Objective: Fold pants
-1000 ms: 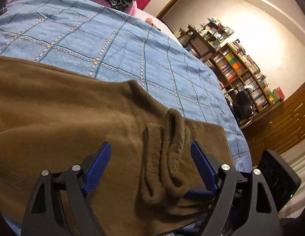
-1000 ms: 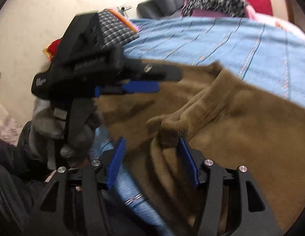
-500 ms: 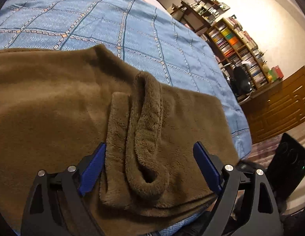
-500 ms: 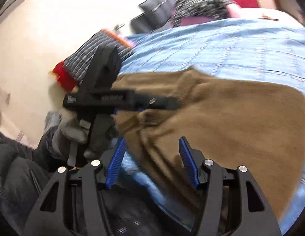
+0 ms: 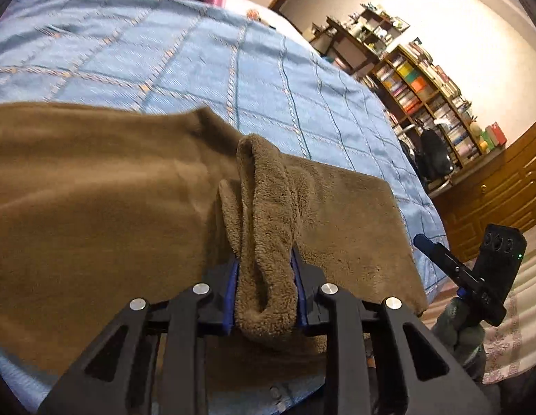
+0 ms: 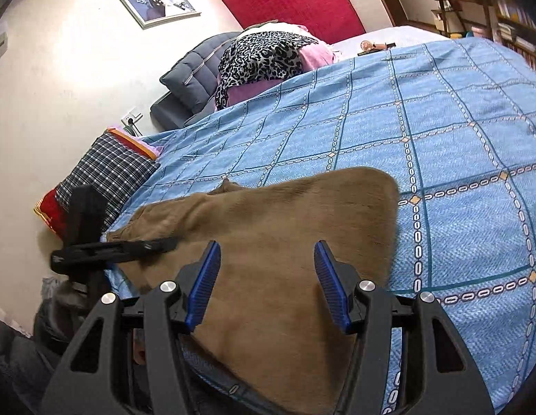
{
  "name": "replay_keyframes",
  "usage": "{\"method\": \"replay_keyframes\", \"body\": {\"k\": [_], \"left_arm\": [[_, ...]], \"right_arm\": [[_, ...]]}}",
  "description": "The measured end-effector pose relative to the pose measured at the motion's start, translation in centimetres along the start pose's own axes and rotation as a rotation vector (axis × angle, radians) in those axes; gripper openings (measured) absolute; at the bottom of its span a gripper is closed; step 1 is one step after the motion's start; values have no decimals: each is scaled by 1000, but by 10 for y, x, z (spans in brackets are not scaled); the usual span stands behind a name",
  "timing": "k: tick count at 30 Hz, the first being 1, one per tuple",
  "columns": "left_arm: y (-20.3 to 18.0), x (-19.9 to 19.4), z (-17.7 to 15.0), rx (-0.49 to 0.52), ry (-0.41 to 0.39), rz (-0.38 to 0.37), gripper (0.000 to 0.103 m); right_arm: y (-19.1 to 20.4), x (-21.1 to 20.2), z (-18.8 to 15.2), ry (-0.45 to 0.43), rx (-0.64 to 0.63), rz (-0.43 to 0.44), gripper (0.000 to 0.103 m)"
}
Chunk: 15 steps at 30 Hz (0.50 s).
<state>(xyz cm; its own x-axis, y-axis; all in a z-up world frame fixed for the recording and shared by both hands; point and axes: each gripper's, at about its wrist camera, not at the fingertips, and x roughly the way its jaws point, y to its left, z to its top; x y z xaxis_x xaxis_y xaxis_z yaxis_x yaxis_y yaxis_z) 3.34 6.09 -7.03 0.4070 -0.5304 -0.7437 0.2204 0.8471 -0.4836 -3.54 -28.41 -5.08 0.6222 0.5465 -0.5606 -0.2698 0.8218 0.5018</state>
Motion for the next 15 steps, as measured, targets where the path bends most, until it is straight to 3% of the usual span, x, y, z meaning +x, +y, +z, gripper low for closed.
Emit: {"method": "replay_keyframes", "body": {"k": [4, 8, 9, 10, 15], "left_arm": [[0, 8, -11, 46, 21, 65, 27], [14, 31, -21, -11, 47, 69, 44], [16, 31, -22, -15, 35, 66, 54], [15, 31, -21, -10, 33, 67, 57], [12, 27, -20, 19, 38, 81, 57]], "right_arm": [[5, 21, -3, 51, -26, -18, 58], [-2, 54, -24, 158, -100, -192, 57], [-3, 59, -28, 169, -105, -204, 57], [-6, 60, -32, 164, -110, -204, 57], [-4, 55, -27, 150, -85, -199, 57]]}}
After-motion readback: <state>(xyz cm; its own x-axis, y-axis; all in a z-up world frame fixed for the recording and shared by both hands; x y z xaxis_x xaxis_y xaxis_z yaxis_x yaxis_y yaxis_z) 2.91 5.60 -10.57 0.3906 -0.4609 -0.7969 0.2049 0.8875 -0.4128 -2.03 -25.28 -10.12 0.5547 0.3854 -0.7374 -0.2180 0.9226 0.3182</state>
